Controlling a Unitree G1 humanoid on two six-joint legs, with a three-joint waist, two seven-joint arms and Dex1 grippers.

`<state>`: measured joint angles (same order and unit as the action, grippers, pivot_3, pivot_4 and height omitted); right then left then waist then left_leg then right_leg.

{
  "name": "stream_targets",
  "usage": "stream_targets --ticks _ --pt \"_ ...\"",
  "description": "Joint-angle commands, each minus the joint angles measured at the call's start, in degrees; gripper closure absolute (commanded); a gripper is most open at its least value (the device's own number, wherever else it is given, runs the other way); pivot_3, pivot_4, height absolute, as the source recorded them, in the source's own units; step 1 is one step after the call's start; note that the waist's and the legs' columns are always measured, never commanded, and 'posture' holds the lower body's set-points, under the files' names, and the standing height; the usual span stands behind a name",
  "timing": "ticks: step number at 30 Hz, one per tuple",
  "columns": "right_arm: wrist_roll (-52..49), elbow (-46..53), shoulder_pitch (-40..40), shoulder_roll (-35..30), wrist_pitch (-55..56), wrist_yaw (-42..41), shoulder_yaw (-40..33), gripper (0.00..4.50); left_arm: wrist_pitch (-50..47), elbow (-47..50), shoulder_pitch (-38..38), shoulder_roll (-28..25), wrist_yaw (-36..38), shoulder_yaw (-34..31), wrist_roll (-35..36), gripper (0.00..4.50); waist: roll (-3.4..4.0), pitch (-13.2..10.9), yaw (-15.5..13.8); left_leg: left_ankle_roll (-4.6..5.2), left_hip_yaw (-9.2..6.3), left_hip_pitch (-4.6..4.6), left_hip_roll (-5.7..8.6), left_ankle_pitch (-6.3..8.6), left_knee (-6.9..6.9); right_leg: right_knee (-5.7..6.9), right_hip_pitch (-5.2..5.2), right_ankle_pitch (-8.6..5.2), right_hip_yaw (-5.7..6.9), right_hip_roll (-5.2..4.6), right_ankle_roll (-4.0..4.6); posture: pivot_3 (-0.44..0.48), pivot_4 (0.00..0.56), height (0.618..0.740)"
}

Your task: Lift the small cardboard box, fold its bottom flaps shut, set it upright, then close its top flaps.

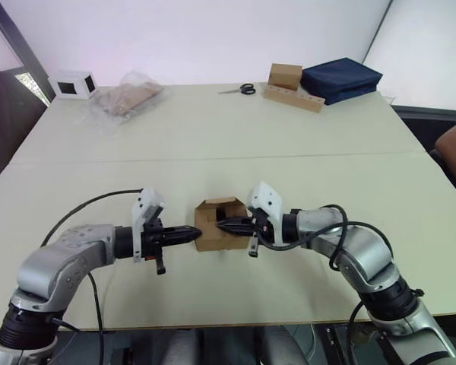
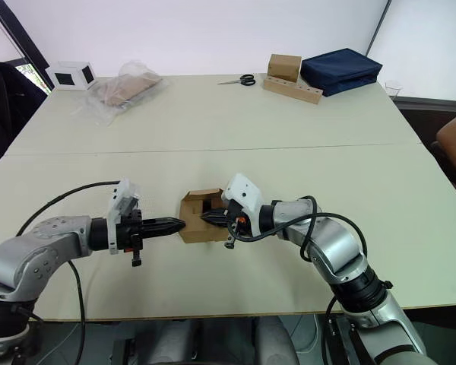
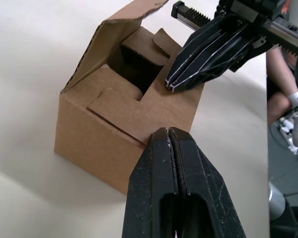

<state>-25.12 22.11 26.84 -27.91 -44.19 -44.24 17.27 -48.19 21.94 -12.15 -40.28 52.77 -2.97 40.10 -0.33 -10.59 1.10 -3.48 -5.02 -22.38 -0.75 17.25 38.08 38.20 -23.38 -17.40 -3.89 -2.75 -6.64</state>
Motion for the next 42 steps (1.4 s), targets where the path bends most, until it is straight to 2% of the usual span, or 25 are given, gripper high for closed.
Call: stream_targets --ticks 1,4,7,10,12,19,31,42 --pt "-5.58 2.54 0.31 1.40 -1.98 -0.44 -5.06 4.49 -0.03 -0.87 -0.12 -0.40 -0.43 1.35 -1.00 4.50 0.00 0.00 -0.09 0.00 0.00 0.00 0.00 0.00 0.00 0.00 0.01 0.00 0.00 0.00 0.00 0.000 0.150 0.740" --pt "-15.27 3.37 2.52 3.27 -6.56 -0.63 -12.23 4.49 0.34 -0.94 -0.14 -0.36 -0.37 1.55 -0.98 4.50 0.00 0.00 -0.13 0.00 -0.01 0.01 0.00 0.00 0.00 0.00 0.02 0.00 0.00 0.00 0.00 0.000 0.150 0.740" --pt "-16.45 -0.43 7.15 6.15 -6.20 3.97 -16.86 4.49 0.79 -1.10 -0.09 -0.19 -0.54 1.65 -1.12 4.50 0.02 0.00 -0.03 0.00 0.00 0.03 0.00 0.00 0.00 0.01 0.03 0.00 0.00 0.00 0.00 0.000 0.150 0.740" --pt "-9.26 -5.10 9.81 5.47 -2.85 6.43 -13.56 4.49 0.69 -1.38 -0.03 0.03 -1.13 1.37 -0.84 4.50 0.02 0.02 -0.05 0.00 -0.01 0.07 0.00 0.00 0.00 0.02 0.05 0.00 0.00 0.02 0.00 0.000 0.150 0.740" --pt "-5.55 -7.06 10.17 4.01 -1.04 5.30 -9.82 4.49 0.98 -1.56 0.27 -0.32 -0.91 1.24 -1.00 4.50 0.02 0.02 -0.15 0.00 0.00 0.07 0.00 0.00 -0.01 -0.01 0.05 0.00 0.01 0.01 0.00 0.000 0.150 0.740" --pt "-0.74 -8.11 10.30 2.84 1.22 2.69 -4.35 4.49 1.34 -2.03 0.06 0.15 -1.62 1.21 -1.23 4.50 0.04 0.01 -0.01 0.00 0.03 0.06 0.01 0.00 -0.02 0.00 0.04 0.00 -0.01 -0.01 0.00 0.000 0.150 0.740" --pt "-2.43 -1.81 5.97 2.02 -1.29 -0.13 -4.15 4.49 1.54 -2.99 -0.75 1.06 -2.23 1.93 -1.60 4.50 0.04 0.02 -0.13 0.00 0.01 0.07 0.01 0.00 -0.02 0.00 0.06 0.00 0.00 -0.01 0.00 0.000 0.150 0.740" --pt "-0.01 -2.55 4.11 2.25 -0.47 -0.05 -2.49 4.49 0.52 -2.98 -1.44 2.20 -3.75 -1.10 1.46 4.50 0.04 0.02 -0.03 0.00 0.01 0.07 0.01 0.00 -0.02 -0.01 0.06 0.00 0.00 -0.01 0.00 0.000 0.150 0.740"
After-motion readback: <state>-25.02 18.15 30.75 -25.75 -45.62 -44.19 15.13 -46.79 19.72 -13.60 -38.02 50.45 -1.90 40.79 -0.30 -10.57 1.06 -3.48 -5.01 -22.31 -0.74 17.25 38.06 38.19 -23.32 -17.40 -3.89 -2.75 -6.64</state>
